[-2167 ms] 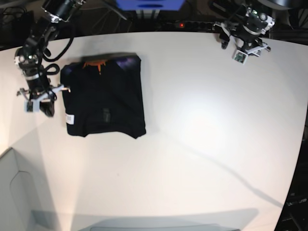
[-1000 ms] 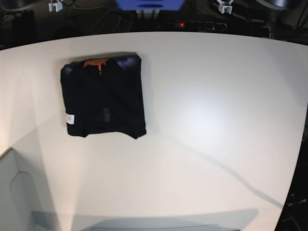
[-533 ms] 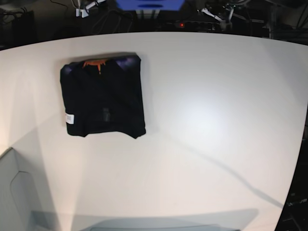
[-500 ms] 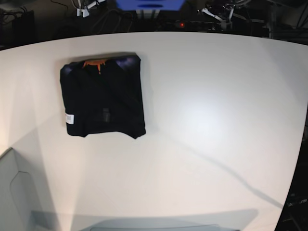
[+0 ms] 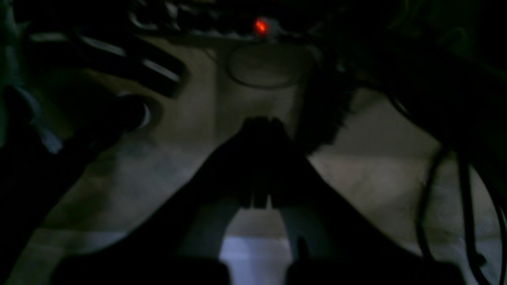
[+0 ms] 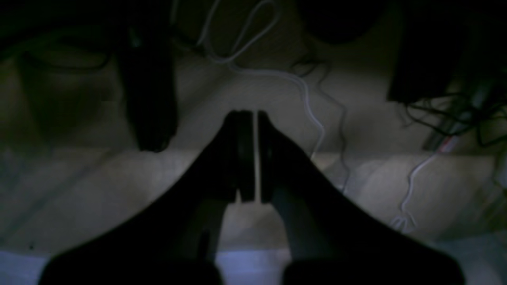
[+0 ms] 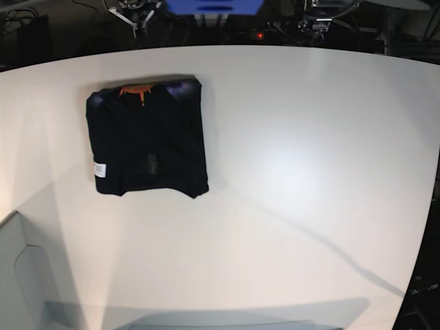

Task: Fold the T-shirt properly

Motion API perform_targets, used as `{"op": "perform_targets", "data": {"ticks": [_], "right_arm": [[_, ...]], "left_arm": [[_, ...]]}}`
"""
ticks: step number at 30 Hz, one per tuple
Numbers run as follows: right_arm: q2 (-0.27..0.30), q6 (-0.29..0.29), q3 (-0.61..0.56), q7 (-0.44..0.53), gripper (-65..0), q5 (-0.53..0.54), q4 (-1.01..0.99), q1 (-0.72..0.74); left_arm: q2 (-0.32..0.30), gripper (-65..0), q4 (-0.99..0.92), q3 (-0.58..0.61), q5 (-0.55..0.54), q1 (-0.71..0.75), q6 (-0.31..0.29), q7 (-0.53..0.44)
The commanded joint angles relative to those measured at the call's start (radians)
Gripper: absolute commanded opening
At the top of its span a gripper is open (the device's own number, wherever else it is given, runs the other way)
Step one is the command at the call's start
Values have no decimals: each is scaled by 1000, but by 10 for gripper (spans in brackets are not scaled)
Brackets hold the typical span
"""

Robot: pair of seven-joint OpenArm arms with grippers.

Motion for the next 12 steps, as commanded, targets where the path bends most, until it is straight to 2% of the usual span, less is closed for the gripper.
{"op": "perform_targets", "data": {"ticks": [1, 4, 12], "right_arm": [[20, -56, 8, -10, -650, 4, -2, -1], [18, -94, 6, -13, -650, 4, -2, 8], [-25, -97, -3, -11, -650, 3, 0, 29]], "left_arm": [[-6, -650, 1, -1, 1, 5, 8, -3], [1, -650, 1, -2, 1, 5, 10, -3], [24, -650, 1, 3, 1, -9, 18, -3]]}}
